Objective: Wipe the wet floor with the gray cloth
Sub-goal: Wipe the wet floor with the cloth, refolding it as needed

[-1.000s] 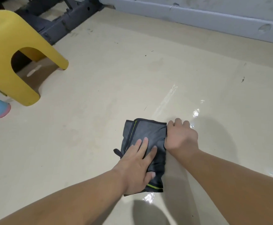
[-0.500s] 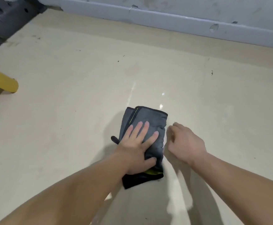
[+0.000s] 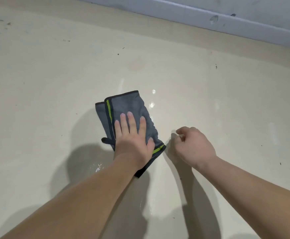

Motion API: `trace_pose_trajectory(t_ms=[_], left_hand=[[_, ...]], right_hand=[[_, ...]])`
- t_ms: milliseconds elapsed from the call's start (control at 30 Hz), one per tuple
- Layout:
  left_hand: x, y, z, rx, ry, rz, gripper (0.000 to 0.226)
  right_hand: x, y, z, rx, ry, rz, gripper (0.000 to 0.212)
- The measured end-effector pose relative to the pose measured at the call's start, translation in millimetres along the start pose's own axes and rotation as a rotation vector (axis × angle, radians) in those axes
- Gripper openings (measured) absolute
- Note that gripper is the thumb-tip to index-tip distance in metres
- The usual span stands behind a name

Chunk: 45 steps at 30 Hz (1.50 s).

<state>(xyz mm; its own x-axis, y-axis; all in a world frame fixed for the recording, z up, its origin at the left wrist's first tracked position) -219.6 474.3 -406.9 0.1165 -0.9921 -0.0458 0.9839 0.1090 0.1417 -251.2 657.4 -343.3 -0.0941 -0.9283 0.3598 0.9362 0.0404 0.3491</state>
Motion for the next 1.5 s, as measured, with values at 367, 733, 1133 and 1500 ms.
trace_pose_trajectory(t_ms=[367, 733, 1133, 1500], left_hand=[[-48, 50, -3, 0.030, 0.033, -0.609, 0.067], [206, 77, -4, 0.075, 0.064, 0.156, 0.074], [317, 112, -6, 0.129, 0.093, 0.092, 0.072], [319, 182, -15, -0.046, 0.093, 0.510, 0.071]], right_hand=[[55, 9, -22, 0.089, 0.042, 0.081, 0.015], [221, 30, -103, 0.268, 0.099, 0.357, 0.047], [304, 75, -153, 0.339, 0.185, 0.579, 0.022], [304, 93, -171, 0.459, 0.211, 0.638, 0.023]])
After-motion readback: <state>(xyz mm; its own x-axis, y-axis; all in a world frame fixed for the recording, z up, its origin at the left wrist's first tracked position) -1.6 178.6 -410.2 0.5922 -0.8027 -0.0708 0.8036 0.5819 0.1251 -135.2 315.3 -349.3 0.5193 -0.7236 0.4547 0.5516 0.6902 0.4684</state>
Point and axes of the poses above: each hand's wrist, its own y-axis away from the middle knuckle, its own z-axis out of the back of the hand, x = y × z, the point moved 10 cm from there along -y, towards the middle knuckle, and after that the axes turned 2 degrees about -y, right-handed, at the moved point
